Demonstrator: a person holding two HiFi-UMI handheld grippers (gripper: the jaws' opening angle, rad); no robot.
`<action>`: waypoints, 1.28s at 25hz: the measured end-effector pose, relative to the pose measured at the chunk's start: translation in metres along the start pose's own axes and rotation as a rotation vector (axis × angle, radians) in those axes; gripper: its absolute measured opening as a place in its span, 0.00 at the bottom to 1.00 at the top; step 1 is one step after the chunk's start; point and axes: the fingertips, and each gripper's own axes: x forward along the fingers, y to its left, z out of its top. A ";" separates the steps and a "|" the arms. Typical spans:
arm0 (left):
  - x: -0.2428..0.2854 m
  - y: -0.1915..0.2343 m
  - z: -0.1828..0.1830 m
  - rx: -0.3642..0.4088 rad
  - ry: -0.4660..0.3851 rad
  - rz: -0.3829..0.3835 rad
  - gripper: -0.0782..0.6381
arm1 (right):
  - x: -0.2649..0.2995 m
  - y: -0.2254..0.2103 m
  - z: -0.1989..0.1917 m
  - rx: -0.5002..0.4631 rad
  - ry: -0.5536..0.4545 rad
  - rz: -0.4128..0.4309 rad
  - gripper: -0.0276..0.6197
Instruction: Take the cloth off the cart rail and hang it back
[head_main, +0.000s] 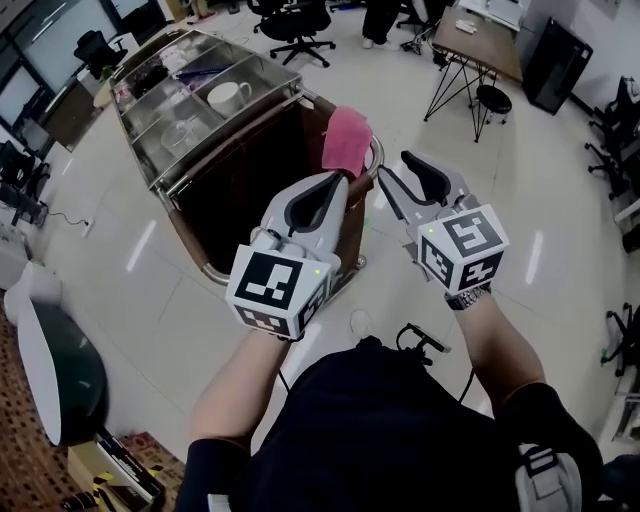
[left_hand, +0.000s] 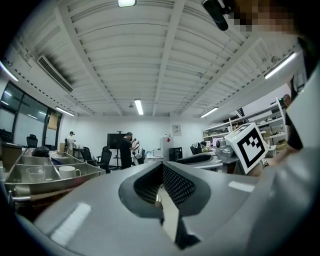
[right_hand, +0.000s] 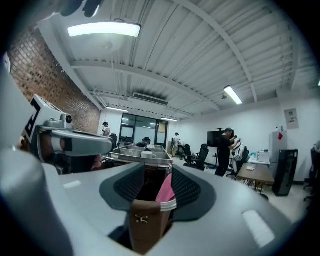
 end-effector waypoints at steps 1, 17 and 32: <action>0.025 0.012 0.004 -0.009 0.008 0.011 0.11 | 0.018 -0.022 0.002 0.006 0.020 0.012 0.30; 0.133 0.097 -0.068 -0.089 0.096 0.115 0.11 | 0.160 -0.117 -0.127 0.087 0.262 0.146 0.35; 0.138 0.107 -0.074 -0.087 0.089 0.121 0.11 | 0.170 -0.122 -0.141 0.116 0.296 0.156 0.05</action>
